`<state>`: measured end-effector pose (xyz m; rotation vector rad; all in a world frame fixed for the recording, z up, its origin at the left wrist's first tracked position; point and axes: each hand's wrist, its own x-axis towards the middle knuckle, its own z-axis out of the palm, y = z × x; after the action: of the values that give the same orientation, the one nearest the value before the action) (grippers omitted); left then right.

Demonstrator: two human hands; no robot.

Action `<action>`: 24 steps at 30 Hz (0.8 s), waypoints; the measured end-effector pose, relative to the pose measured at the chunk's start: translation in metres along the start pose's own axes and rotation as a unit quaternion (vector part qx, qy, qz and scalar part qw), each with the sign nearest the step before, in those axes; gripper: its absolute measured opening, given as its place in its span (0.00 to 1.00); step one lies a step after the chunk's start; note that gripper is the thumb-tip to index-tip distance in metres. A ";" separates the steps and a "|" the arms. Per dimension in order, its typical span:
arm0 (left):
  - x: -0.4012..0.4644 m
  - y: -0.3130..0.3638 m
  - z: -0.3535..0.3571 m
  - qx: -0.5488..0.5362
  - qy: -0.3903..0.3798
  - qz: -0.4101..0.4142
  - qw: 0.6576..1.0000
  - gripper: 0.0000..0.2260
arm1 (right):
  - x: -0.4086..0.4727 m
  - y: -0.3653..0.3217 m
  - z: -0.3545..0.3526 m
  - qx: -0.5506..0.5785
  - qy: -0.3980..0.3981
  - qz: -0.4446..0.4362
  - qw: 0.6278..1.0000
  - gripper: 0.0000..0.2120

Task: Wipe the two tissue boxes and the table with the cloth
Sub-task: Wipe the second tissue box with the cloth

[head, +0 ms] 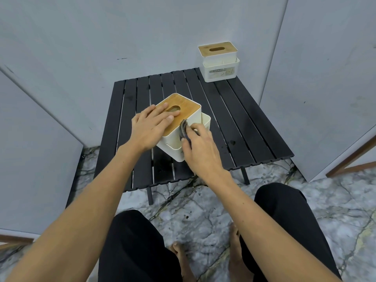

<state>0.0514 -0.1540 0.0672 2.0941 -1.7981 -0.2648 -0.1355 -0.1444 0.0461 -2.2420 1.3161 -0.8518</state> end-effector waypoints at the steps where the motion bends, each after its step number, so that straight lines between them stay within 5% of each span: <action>1: -0.001 0.002 0.001 0.000 0.005 -0.002 1.000 0.20 | 0.000 -0.001 0.000 -0.006 -0.009 -0.012 1.000 0.18; 6: -0.004 0.009 0.001 -0.009 0.009 -0.017 1.000 0.22 | 0.002 -0.007 -0.004 -0.102 -0.061 -0.030 0.992 0.15; 13: -0.006 0.011 -0.002 -0.031 -0.004 -0.020 0.999 0.25 | 0.030 -0.022 -0.015 -0.054 -0.169 0.073 0.981 0.13; 24: -0.009 0.012 0.002 -0.023 0.006 -0.019 1.000 0.28 | 0.018 -0.019 -0.003 0.035 -0.150 0.028 0.988 0.14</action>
<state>0.0382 -0.1473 0.0693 2.0941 -1.7305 -0.2995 -0.1189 -0.1514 0.0654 -2.1666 1.1829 -0.5080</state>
